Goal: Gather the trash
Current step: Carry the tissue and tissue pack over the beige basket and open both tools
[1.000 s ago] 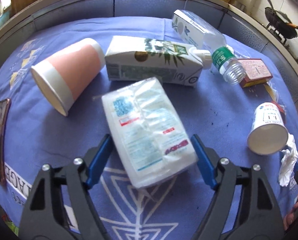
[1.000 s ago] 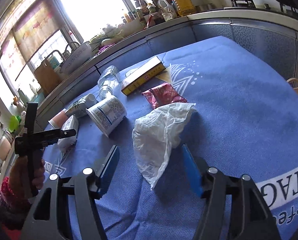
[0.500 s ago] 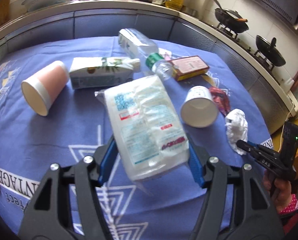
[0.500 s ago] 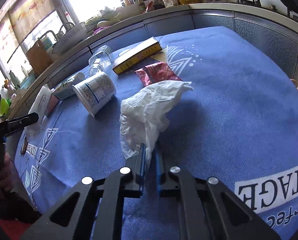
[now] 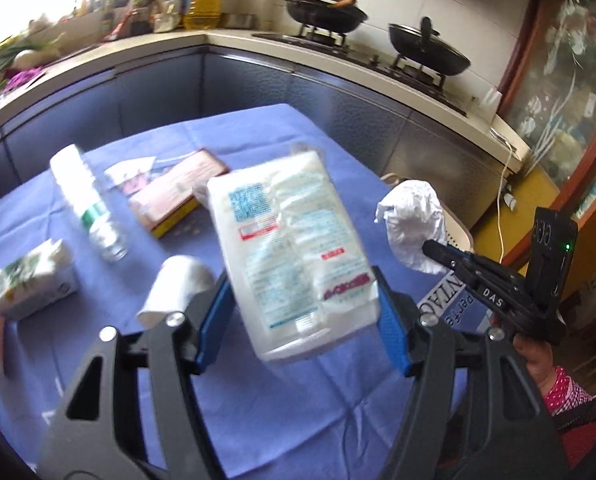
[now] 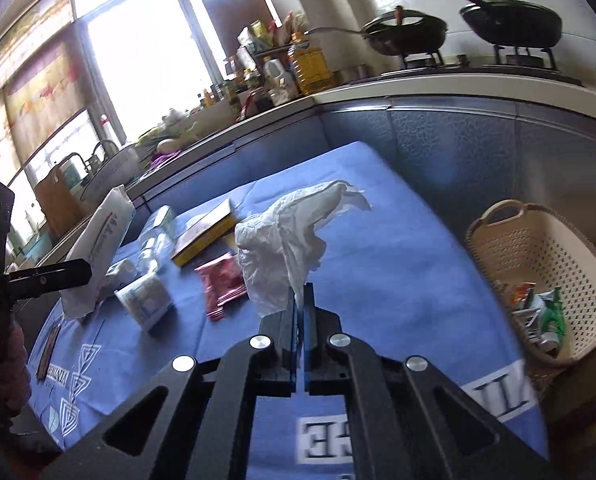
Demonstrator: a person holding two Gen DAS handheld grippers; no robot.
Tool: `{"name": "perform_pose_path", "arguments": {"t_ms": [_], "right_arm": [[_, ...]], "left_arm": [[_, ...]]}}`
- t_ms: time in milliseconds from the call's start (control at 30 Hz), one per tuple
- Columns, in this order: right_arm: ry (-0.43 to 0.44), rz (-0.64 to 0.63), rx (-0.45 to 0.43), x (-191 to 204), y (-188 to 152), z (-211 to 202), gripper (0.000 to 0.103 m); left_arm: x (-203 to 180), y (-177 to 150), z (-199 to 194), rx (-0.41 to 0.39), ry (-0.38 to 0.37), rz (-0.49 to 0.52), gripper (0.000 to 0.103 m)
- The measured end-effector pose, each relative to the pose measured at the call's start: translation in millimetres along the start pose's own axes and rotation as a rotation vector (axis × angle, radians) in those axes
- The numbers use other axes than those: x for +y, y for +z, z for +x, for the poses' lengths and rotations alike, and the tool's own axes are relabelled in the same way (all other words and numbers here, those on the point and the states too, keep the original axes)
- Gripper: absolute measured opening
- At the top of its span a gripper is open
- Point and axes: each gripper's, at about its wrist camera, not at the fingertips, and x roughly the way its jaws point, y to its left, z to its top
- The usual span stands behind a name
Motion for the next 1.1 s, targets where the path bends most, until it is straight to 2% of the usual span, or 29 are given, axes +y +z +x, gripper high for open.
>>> {"name": "perform_pose_path", "arguments": {"t_ms": [167,300,433,500,600,733,833,867,900,933,1100], "right_arm": [[-0.144,0.118,-0.044,-86,14,-15,0.002],[-0.243,0.206,-0.006,-155,11,-13,0.002],[-0.334,0.245,0.034,-209,4,-5,0.002],[-0.343,0.276,0.055,-229,0,0,0.003],[-0.345,0.329,0.086,-251,-8,9,0.003],[-0.361,0.359,0.075,-265,-16,14,0.004],[-0.366,0.392,0.061,-275,-22,18,0.014],[-0.365,0.412,0.060,-277,-20,21,0.030],[-0.362,0.433,0.056,-279,-21,22,0.051],[-0.363,0.451,0.048,-280,-23,22,0.057],[-0.393,0.428,0.024,-276,-22,16,0.058]], "left_arm": [[-77,54,83,0.065,-0.128,0.149,0.063],[-142,87,165,0.145,-0.217,0.232,0.063],[-193,106,241,0.240,-0.263,0.260,0.063],[-210,109,276,0.290,-0.263,0.253,0.064],[-229,109,317,0.334,-0.224,0.273,0.066],[-246,108,361,0.401,-0.177,0.279,0.070],[-249,105,378,0.444,-0.164,0.276,0.073],[-249,105,381,0.449,-0.158,0.270,0.075],[-250,105,382,0.446,-0.155,0.265,0.078],[-249,105,381,0.439,-0.152,0.266,0.079],[-244,104,365,0.384,-0.139,0.254,0.080]]}}
